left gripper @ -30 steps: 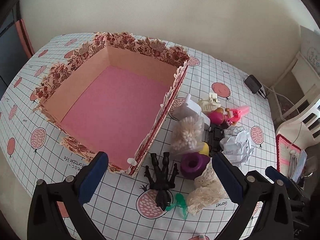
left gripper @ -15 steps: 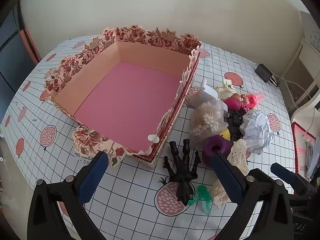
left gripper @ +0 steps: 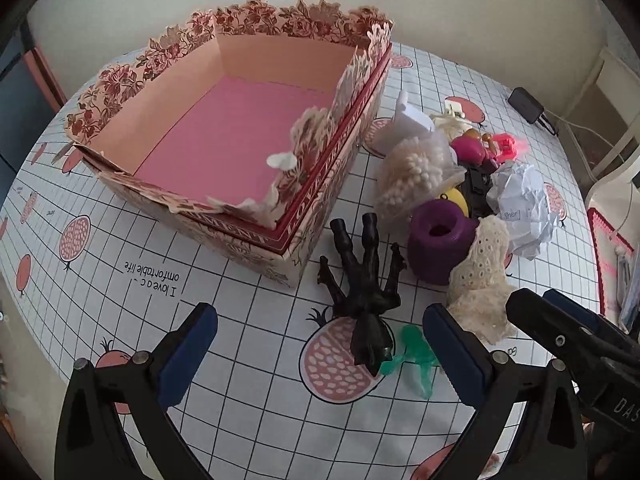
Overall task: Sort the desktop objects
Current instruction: 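Grasp the black toy figure with the left tool while the right tool grasps the cream lace scrunchie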
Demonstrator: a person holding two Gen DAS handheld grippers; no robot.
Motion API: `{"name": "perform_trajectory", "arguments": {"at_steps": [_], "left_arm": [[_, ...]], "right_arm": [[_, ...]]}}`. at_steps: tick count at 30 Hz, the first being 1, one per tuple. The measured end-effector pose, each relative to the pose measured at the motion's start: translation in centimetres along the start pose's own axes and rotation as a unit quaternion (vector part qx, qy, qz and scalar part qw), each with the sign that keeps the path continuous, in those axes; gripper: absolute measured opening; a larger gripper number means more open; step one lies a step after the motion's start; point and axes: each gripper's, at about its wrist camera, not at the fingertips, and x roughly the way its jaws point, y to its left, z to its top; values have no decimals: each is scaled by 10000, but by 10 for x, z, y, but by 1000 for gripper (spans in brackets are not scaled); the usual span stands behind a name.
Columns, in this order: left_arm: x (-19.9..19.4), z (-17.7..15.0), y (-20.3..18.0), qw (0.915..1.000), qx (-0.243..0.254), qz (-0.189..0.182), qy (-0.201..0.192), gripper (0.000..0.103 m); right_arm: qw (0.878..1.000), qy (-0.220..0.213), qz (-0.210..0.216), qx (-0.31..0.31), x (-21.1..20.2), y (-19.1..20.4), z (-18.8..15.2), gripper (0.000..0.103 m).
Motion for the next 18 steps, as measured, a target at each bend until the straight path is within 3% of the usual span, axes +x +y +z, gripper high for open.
{"name": "perform_trajectory", "arguments": {"at_steps": [8, 15, 18], "left_arm": [[20, -4, 0, 9998, 7, 28, 172, 93], [30, -5, -1, 9997, 63, -10, 230, 78], [31, -5, -1, 9997, 99, -28, 212, 78]], "right_arm": [[9997, 255, 7, -60, 16, 3, -5, 78], [9988, 475, 112, 87, 32, -2, -6, 65], [9986, 486, 153, 153, 36, -4, -4, 59]]}}
